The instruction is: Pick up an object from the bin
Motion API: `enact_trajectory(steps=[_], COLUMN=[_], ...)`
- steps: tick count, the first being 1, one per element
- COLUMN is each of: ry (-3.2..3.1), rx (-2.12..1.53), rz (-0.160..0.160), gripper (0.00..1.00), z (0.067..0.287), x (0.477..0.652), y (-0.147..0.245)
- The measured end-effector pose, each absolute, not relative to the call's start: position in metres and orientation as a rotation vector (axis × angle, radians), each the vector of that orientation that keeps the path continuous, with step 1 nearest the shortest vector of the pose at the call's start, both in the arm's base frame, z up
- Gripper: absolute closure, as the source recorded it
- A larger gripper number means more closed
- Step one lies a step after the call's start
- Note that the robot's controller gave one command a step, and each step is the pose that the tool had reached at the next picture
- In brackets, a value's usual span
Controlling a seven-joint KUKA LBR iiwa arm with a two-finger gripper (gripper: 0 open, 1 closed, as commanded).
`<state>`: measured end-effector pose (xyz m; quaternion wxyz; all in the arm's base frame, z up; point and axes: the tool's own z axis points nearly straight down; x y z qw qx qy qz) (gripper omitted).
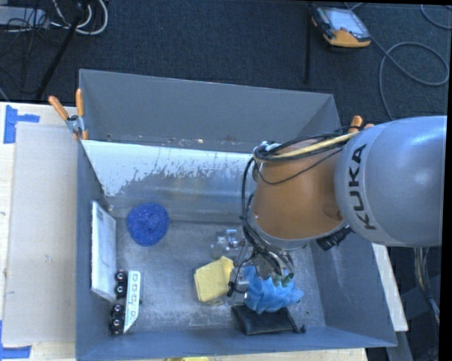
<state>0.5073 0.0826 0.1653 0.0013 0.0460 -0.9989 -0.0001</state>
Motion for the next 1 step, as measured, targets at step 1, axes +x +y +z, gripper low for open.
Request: enact_trajectory(steps=[1], ry=[-3.130], rx=[0.163], rz=[0.000], gripper=[1.00], z=[0.2165], x=[0.5192], y=[0.0815])
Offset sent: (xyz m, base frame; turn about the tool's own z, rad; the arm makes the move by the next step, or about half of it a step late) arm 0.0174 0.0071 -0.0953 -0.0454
